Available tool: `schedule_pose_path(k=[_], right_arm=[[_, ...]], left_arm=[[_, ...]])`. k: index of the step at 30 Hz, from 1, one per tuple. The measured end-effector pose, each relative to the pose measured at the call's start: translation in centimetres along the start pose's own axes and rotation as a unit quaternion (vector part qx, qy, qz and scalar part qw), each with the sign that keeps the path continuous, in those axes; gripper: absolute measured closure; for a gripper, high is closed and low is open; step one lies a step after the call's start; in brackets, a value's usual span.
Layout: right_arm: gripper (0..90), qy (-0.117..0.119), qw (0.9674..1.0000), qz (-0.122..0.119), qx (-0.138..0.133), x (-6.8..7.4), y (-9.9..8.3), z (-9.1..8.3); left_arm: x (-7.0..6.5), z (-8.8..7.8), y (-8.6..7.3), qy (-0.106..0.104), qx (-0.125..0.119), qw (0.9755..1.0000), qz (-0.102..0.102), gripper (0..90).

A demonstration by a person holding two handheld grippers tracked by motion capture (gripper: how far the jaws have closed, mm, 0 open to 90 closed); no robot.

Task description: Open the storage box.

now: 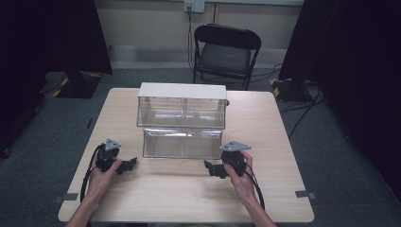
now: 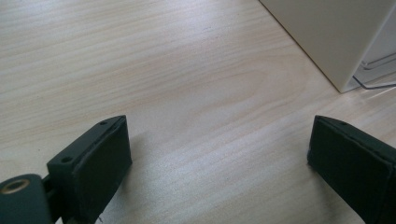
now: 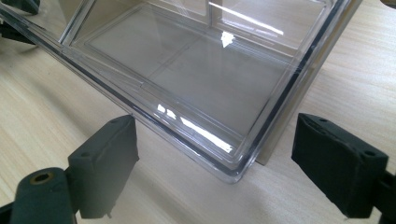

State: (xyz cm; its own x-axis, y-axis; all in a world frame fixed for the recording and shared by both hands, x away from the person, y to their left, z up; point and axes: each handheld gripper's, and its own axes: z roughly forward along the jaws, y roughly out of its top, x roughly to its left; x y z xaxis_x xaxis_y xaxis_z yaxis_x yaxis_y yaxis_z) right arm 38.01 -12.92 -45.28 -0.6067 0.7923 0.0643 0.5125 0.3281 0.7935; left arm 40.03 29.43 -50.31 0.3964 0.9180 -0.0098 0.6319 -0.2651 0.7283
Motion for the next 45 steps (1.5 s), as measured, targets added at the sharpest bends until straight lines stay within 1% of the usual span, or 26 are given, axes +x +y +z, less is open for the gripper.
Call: schedule_pose_path(k=[5, 10, 20, 28, 40, 45], right_arm=[[14.0, 0.005, 1.0, 0.001, -0.001, -0.1, 0.0, -0.1], [14.0, 0.002, 1.0, 0.003, -0.002, 0.0, 0.1, -0.2], [13.9, 0.007, 0.9999, 0.006, -0.005, 0.1, 0.2, -0.6], [13.8, 0.014, 0.9998, 0.003, -0.013, 0.1, 0.4, -0.8], [13.8, 0.017, 0.9998, 0.002, -0.015, 0.2, 0.5, -1.0], [13.8, 0.017, 0.9996, 0.001, -0.021, 0.2, 0.6, -1.2]], left_arm=[[0.0, 0.0, 0.0, 0.0, 0.001, 1.0, 0.001, 5.6], [0.0, 0.0, 0.0, 0.0, 0.0, 1.0, 0.0, 5.6], [0.0, 0.0, 0.0, 0.0, 0.0, 1.0, 0.0, 5.6], [0.0, 0.0, 0.0, 0.0, 0.0, 1.0, 0.0, 5.6], [0.0, 0.0, 0.0, 0.0, 0.0, 1.0, 0.0, 5.6], [0.0, 0.0, 0.0, 0.0, 0.001, 1.0, 0.001, 5.6]])
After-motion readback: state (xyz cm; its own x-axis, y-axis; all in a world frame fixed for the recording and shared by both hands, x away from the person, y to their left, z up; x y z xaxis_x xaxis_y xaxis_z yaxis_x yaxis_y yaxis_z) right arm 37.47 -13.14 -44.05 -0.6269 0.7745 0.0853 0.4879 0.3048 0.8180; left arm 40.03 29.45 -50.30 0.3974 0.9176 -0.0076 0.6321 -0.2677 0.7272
